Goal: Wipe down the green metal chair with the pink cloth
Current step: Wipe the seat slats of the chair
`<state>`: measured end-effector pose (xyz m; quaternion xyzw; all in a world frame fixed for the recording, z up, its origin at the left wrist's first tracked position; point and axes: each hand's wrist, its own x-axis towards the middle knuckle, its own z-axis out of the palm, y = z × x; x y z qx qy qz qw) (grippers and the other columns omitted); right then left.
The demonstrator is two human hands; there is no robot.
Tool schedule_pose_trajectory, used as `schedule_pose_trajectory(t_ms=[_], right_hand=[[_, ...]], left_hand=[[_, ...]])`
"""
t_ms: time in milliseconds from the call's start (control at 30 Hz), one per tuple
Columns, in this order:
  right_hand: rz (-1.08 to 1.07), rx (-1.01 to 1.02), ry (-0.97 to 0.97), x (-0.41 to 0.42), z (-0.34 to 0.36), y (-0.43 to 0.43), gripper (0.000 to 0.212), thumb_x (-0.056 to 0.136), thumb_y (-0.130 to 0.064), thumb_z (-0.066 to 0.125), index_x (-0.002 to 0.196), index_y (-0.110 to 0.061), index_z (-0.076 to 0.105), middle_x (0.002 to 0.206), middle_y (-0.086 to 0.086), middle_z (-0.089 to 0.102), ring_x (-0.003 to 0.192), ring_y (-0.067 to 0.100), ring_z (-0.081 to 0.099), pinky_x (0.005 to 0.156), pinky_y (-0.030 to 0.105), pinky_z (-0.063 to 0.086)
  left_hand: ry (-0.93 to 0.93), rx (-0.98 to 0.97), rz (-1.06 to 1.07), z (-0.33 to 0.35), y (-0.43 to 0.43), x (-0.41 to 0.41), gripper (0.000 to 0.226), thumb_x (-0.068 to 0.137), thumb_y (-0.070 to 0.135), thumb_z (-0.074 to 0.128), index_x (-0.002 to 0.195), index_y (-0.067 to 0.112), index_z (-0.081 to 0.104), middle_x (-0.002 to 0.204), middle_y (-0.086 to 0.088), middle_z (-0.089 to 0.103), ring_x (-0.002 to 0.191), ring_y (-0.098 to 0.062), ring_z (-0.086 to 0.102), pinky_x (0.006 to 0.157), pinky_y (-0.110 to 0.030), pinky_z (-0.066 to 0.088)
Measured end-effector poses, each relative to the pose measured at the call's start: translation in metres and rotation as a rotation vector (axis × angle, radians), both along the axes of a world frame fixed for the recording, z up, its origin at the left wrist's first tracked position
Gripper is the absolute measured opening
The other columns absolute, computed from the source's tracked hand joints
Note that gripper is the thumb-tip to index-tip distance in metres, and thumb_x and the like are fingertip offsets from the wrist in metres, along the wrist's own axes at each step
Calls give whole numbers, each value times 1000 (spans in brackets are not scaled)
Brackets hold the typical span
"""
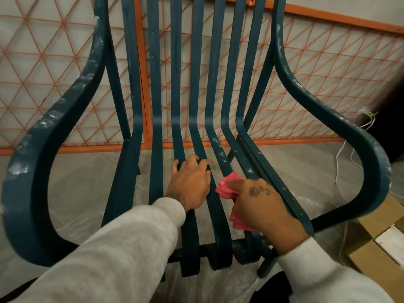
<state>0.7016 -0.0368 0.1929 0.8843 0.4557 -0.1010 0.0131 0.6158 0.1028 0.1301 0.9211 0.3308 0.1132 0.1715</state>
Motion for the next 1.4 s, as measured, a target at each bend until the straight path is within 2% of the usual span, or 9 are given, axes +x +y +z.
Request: schedule_pose_trajectory(t_ms=[133, 300, 400, 467, 667, 867, 1000, 1200, 1400], right_hand=[[-60, 53, 103, 12, 5, 25, 61, 85, -19, 69, 141, -31, 48, 126, 10, 57, 109, 28, 58, 100, 39, 49], [-21, 61, 54, 11, 4, 12, 53, 89, -17, 62, 139, -30, 52, 125, 10, 57, 109, 28, 58, 100, 38, 48], [66, 71, 1, 2, 7, -14, 39, 89, -18, 60, 126, -31, 61, 111, 2, 66, 87, 17, 55, 91, 31, 48], [54, 73, 16, 2, 5, -18, 35, 90, -20, 60, 123, -33, 63, 108, 1, 67, 82, 17, 56, 88, 31, 51], [2, 50, 72, 17, 6, 22, 57, 91, -12, 59, 143, -29, 46, 131, 12, 53, 117, 30, 55, 103, 39, 45], [35, -7, -24, 0, 5, 3, 49, 84, -21, 70, 130, -22, 54, 116, 9, 59, 106, 26, 58, 93, 35, 50], [80, -22, -110, -12, 2, -12, 25, 94, -18, 56, 119, -18, 55, 110, 5, 61, 100, 23, 60, 85, 31, 48], [38, 25, -84, 2, 5, 23, 40, 96, -20, 49, 136, -17, 46, 127, 10, 54, 117, 27, 52, 97, 37, 43], [34, 0, -62, -9, 5, -1, 34, 90, -16, 61, 124, -20, 55, 110, 7, 62, 102, 25, 59, 84, 34, 50]], left_hand=[[13, -11, -3, 1, 0, 0, 40, 106, 32, 30, 144, 26, 38, 149, -5, 34, 137, -24, 40, 122, -53, 7], [19, -23, -1, 2, -1, 0, 41, 107, 33, 28, 146, 26, 38, 150, -5, 33, 138, -24, 39, 121, -53, 5], [20, -13, 2, 2, -1, 0, 43, 107, 34, 28, 148, 26, 36, 151, -5, 32, 139, -24, 38, 122, -53, 7], [20, -10, 5, 1, 0, 1, 43, 107, 34, 28, 148, 26, 36, 151, -5, 33, 139, -24, 37, 122, -53, 7], [34, -21, -2, 1, 0, 0, 42, 107, 33, 27, 148, 26, 36, 152, -5, 31, 140, -22, 36, 121, -52, 4], [44, -29, 5, 1, -1, 1, 43, 107, 34, 29, 148, 26, 36, 153, -4, 31, 140, -23, 37, 122, -53, 5], [38, -27, 15, 0, 0, 2, 43, 106, 35, 29, 148, 26, 37, 153, -3, 33, 141, -23, 36, 122, -53, 6], [39, -26, 5, 2, -1, 1, 43, 107, 34, 28, 148, 25, 37, 153, -4, 32, 141, -23, 36, 122, -53, 6], [35, -26, 10, 1, -1, 1, 43, 107, 35, 29, 148, 26, 36, 153, -3, 32, 141, -22, 35, 122, -53, 6]])
